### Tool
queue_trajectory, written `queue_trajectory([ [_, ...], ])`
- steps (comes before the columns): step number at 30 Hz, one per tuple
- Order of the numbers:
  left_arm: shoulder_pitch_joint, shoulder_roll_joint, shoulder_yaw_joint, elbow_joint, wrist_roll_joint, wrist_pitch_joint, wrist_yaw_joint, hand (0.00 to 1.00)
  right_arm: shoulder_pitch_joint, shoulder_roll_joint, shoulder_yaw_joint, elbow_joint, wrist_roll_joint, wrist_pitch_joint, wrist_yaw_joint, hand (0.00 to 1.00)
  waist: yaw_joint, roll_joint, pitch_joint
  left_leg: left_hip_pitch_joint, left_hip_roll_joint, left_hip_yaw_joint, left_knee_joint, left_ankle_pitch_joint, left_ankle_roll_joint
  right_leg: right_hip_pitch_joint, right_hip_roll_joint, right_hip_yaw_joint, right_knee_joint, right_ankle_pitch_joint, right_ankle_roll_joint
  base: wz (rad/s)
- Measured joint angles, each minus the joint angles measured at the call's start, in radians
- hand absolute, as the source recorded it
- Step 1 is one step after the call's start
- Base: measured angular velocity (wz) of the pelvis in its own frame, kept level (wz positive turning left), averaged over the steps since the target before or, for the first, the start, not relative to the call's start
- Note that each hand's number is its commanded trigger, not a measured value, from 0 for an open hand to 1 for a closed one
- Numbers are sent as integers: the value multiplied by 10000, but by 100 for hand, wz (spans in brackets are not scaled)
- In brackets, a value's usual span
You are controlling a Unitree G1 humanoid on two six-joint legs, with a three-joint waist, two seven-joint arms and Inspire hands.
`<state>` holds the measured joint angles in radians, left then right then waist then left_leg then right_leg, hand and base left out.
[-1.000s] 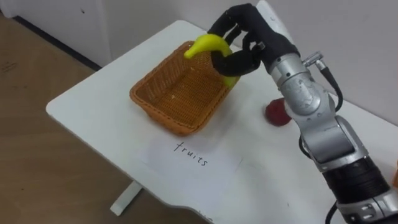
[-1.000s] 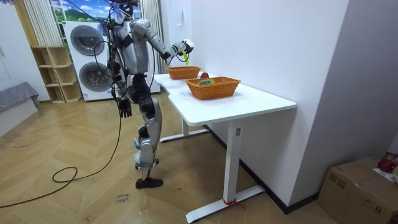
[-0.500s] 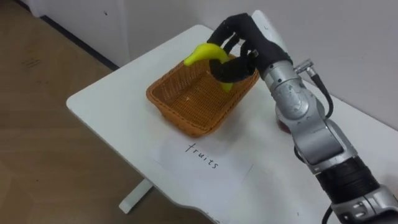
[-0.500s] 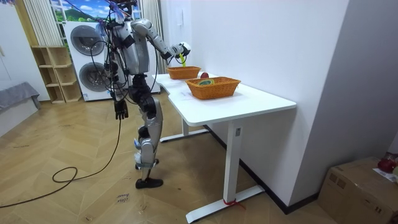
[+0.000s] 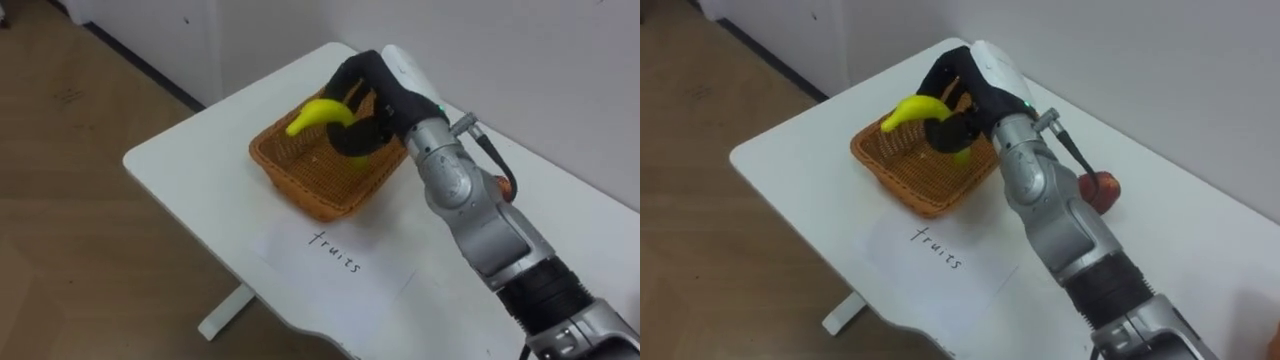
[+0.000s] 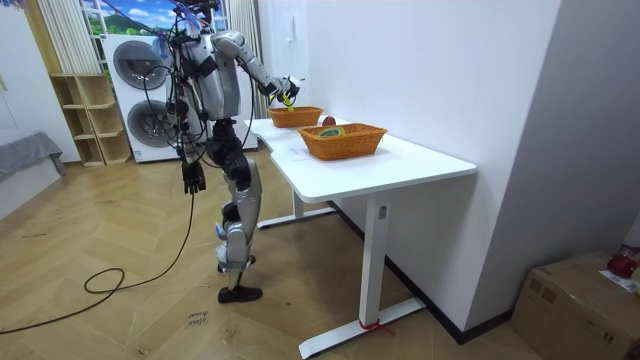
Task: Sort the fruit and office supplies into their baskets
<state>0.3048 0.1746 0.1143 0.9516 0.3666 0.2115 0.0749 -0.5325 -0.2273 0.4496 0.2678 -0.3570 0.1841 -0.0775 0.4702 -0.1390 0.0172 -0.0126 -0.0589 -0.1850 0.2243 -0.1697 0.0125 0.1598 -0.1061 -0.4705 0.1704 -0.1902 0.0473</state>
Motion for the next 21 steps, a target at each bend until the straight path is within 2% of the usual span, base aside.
queue_trajectory([
  [4, -14, 1, 0, 0, -1, 3, 0, 0, 0, 2, 1, 0, -1, -1, 26, 100, 29, -11, 1, -28, -22, -83, 3, 1, 2, 8, -2, -21, -1, -3, 4, 6],
  [8, -22, 12, -4, 1, -1, 2, 0, 0, -2, 0, 16, 204, -19, 0, 22, 100, 43, -111, 2, -108, -34, -131, 31, 1, 2, -15, 1, -145, -3, -5, 7, 6],
  [12, -19, 44, -36, 57, -6, -6, 38, 0, -7, 2, 20, 452, -16, 2, 11, 100, 74, -258, 79, -163, -36, -151, 75, 0, 2, -72, 1, -233, -5, -4, 7, 3],
  [17, -22, 126, -183, 105, -4, -63, 37, 0, -49, 1, 20, 456, -9, -81, -290, 100, 106, -335, 38, -279, -48, -190, 129, -1, 2, -109, 2, -281, -7, -4, 8, 3],
  [21, -22, 201, -211, 106, -12, -142, 36, 0, -96, 1, 22, 459, 8, -123, -535, 100, 198, -363, 43, -279, -49, -191, 154, 0, 0, -114, 5, -312, -5, -4, 8, 0],
])
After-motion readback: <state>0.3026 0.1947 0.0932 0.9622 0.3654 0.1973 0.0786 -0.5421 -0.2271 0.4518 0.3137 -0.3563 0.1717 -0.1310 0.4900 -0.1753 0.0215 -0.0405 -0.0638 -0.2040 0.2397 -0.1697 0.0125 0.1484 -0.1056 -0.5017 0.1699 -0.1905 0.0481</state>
